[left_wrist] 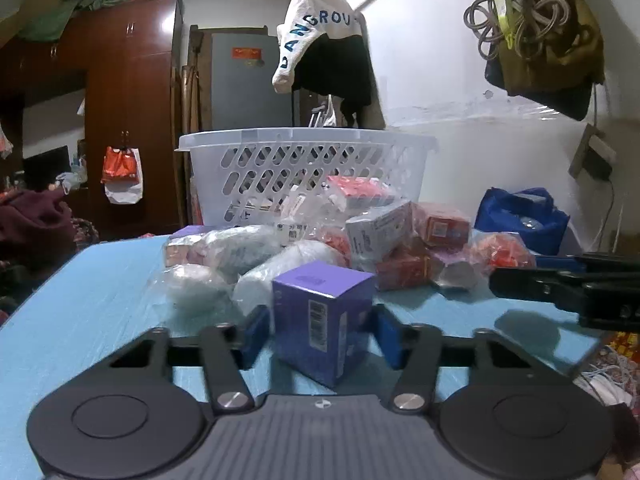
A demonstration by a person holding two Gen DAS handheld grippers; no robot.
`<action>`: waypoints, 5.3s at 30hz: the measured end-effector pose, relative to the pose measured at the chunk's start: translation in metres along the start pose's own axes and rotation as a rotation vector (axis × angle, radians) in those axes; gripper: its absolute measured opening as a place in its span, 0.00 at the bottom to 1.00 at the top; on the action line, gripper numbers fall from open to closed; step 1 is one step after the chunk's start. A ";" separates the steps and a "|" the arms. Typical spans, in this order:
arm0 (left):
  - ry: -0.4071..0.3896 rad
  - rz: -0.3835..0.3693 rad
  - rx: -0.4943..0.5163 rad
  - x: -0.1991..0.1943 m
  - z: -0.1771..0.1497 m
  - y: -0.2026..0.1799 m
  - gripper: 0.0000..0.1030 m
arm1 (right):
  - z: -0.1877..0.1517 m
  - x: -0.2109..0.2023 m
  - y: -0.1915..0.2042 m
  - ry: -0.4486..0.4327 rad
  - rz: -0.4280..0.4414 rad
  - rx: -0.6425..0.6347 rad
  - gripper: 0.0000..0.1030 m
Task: Organize objects
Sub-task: 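Grasp the purple box with the left gripper while the right grasps the red-filled bag, then carry the purple box and red-filled bag over the basket and open both grippers, then grasp the clear wrapped bag with the left gripper while the right grasps the pink-red box, then lift both items over the basket and open both grippers to drop them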
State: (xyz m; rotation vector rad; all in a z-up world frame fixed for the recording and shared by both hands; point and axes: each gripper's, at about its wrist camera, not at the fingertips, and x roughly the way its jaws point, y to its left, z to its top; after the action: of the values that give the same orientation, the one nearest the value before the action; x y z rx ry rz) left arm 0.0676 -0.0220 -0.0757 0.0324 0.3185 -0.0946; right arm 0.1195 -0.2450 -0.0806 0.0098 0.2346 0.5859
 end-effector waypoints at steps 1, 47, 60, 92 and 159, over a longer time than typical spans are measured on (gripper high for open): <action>-0.001 0.006 -0.003 -0.004 -0.001 0.002 0.53 | 0.000 0.000 0.000 0.000 0.001 -0.001 0.45; -0.171 -0.113 -0.102 -0.040 0.037 0.072 0.52 | 0.019 -0.002 -0.004 -0.069 0.070 -0.009 0.45; -0.074 -0.080 -0.172 0.113 0.191 0.084 0.75 | 0.157 0.138 -0.017 -0.014 -0.051 -0.174 0.54; 0.133 0.101 -0.041 0.017 0.018 0.083 0.56 | 0.050 0.080 -0.025 0.167 -0.062 -0.034 0.62; 0.044 -0.013 -0.125 0.116 0.198 0.074 0.84 | 0.183 0.139 -0.012 -0.056 -0.054 -0.149 0.75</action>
State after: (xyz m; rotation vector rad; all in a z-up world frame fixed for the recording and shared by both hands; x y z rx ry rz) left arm 0.2464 0.0326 0.0770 -0.0915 0.3682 -0.0866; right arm 0.2791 -0.1685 0.0667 -0.1236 0.1359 0.5471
